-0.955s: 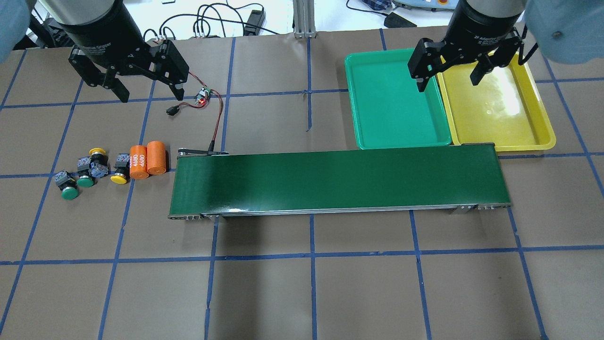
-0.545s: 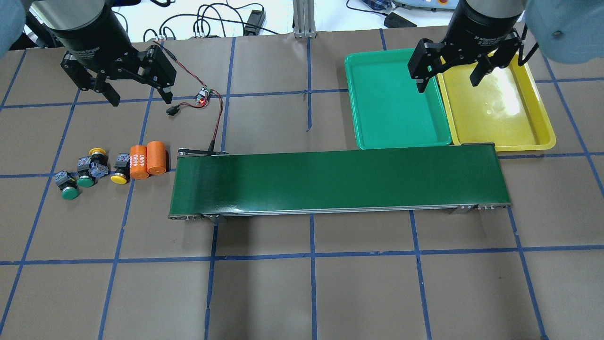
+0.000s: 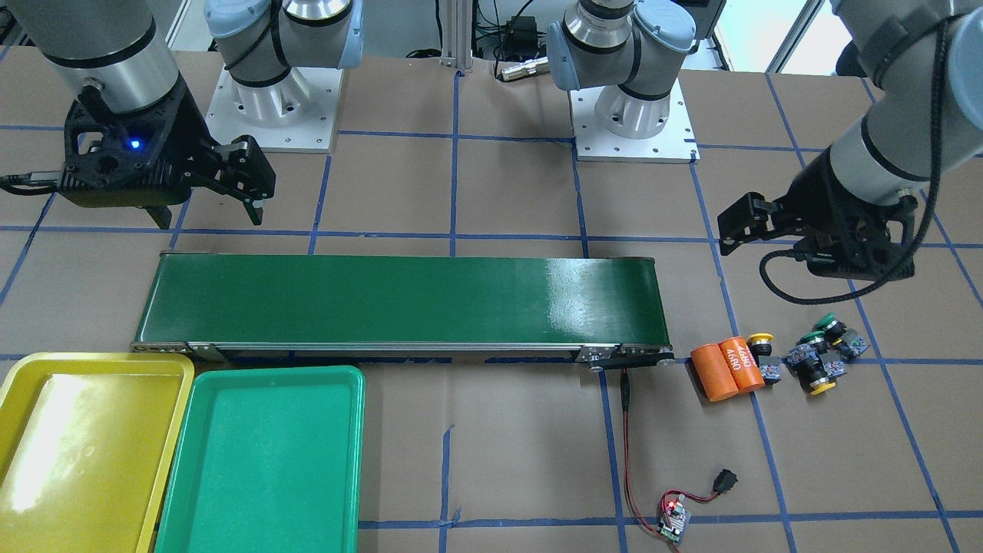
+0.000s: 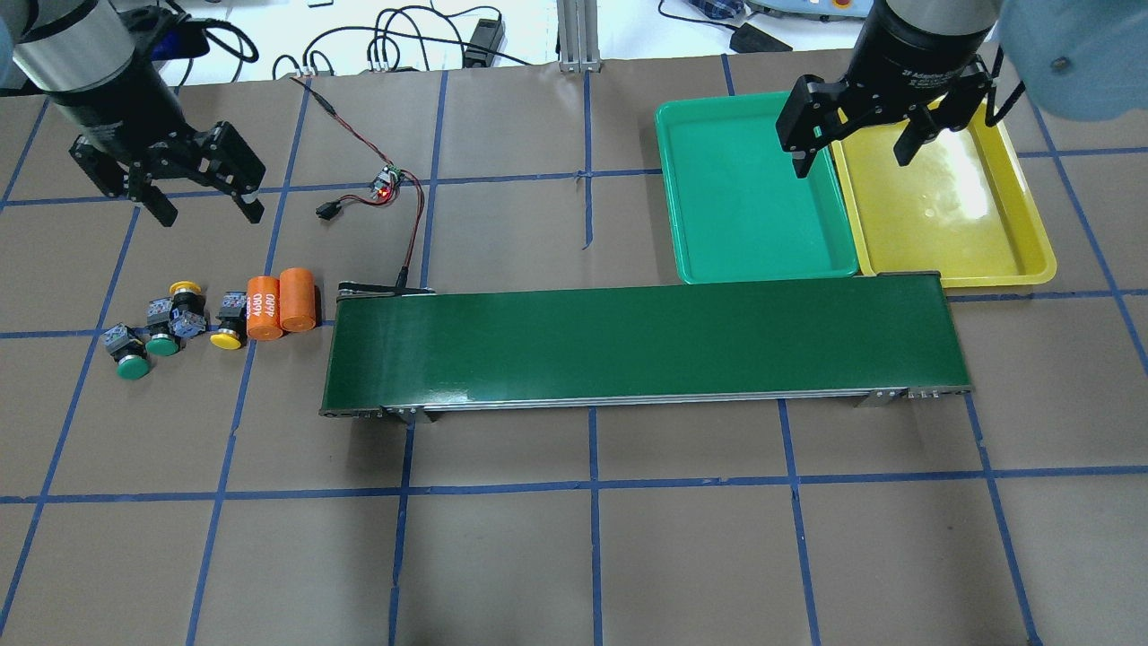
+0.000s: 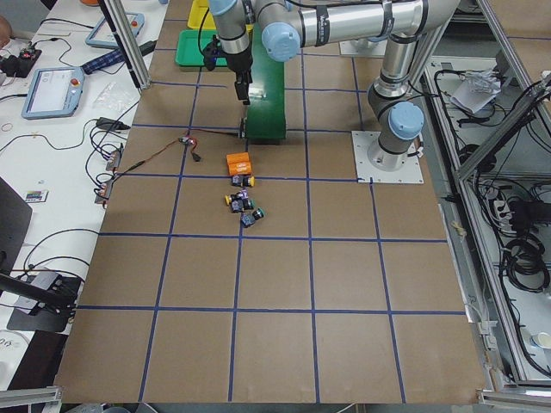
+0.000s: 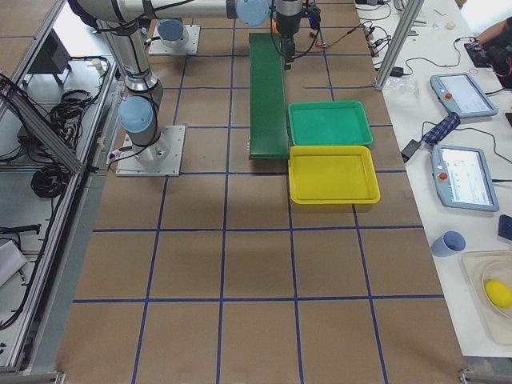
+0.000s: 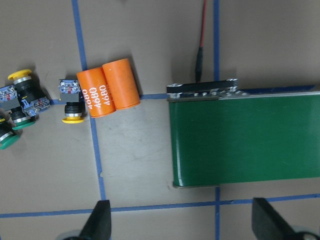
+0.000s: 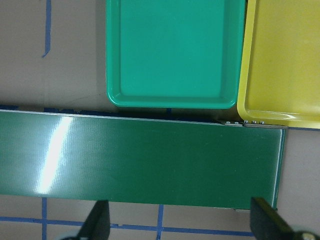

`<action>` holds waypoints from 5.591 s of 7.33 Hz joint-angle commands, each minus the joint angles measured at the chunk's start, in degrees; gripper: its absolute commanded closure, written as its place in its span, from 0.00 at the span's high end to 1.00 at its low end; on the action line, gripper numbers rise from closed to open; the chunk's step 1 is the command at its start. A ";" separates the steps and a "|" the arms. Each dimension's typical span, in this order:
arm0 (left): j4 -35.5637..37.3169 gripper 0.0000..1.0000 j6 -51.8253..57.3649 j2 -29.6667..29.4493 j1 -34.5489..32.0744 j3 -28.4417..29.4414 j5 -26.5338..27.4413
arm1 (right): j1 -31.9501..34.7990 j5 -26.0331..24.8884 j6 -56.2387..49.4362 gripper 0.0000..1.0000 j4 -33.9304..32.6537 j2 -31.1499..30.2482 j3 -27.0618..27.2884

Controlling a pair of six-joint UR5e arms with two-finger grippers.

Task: Sort buttons by color to trays
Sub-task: 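Move the left gripper over the pile of push buttons, then lower the left gripper and grasp a yellow-capped push button, then carry the button onto the green conveyor belt and open the left gripper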

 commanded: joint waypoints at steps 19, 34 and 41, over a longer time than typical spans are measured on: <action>32.80 1.00 38.97 -16.24 12.34 -15.26 1.44 | -0.18 0.17 -0.09 1.00 0.04 0.00 0.09; 38.08 0.00 35.18 -16.87 11.82 -16.94 0.48 | -0.18 0.35 -0.09 1.00 -0.23 0.00 0.09; 19.53 0.00 57.03 2.64 -9.76 -20.87 0.22 | -0.53 0.17 -1.05 1.00 -0.05 -0.62 0.00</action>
